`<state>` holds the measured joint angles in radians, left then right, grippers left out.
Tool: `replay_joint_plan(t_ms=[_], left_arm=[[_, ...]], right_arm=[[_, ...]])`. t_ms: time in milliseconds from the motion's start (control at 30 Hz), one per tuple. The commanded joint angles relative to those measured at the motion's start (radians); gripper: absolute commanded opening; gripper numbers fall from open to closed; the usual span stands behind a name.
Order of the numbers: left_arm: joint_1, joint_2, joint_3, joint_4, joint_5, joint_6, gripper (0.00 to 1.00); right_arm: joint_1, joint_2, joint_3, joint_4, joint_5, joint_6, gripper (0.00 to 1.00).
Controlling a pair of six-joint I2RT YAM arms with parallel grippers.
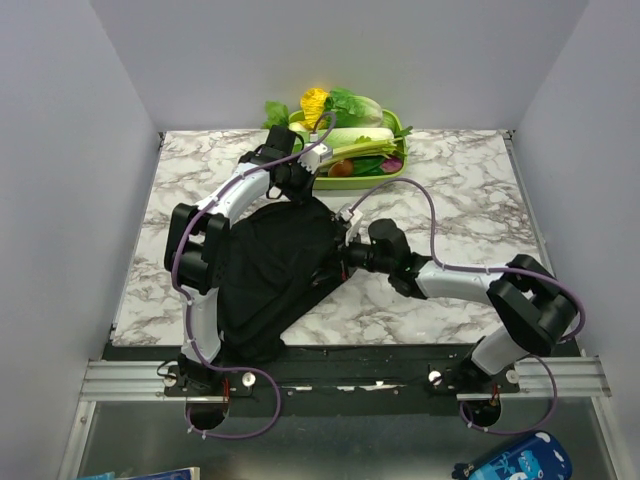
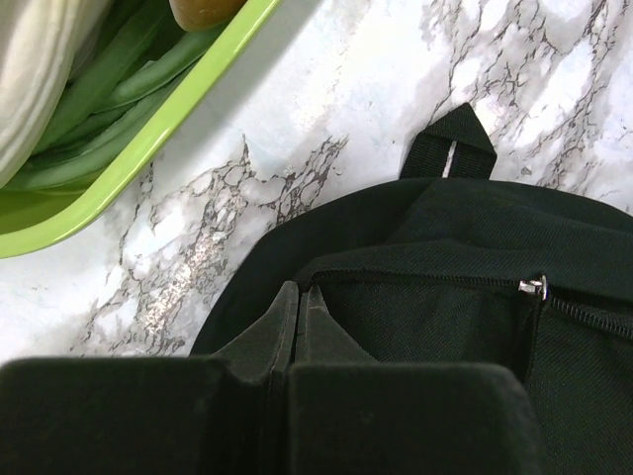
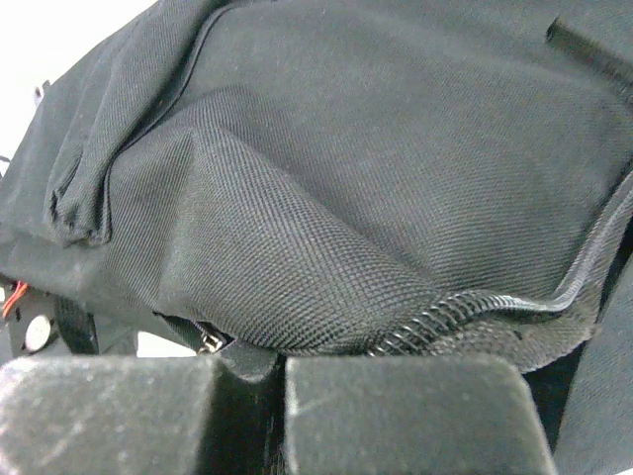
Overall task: Pack the student bag
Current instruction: Zip the student bag at the center of the board.
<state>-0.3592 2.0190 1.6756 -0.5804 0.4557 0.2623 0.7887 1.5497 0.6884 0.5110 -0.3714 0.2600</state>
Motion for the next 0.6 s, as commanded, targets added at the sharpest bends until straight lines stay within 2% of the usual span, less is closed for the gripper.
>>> replay_joint_plan(t_ms=[0, 167, 233, 367, 500, 567], left_arm=[[0.000, 0.015, 0.021, -0.015, 0.004, 0.014, 0.01], [0.006, 0.007, 0.026, -0.025, -0.005, 0.031, 0.01], [0.012, 0.009, 0.023, -0.022, 0.000, 0.029, 0.01], [0.029, 0.017, 0.029, -0.033, 0.011, 0.028, 0.01], [0.034, 0.017, 0.026, -0.041, 0.012, 0.035, 0.01], [0.034, 0.017, 0.026, -0.041, 0.015, 0.034, 0.01]], right_arm=[[0.011, 0.024, 0.062, 0.097, 0.091, -0.034, 0.01], [0.009, -0.179, -0.033, 0.003, 0.132, -0.091, 0.01], [0.009, -0.314, -0.093, -0.084, 0.153, -0.106, 0.01], [0.009, -0.508, -0.147, -0.155, 0.225, -0.075, 0.01], [0.006, -0.544, -0.106, -0.124, 0.291, -0.085, 0.01], [0.000, -0.443, -0.019, -0.120, 0.308, -0.096, 0.01]])
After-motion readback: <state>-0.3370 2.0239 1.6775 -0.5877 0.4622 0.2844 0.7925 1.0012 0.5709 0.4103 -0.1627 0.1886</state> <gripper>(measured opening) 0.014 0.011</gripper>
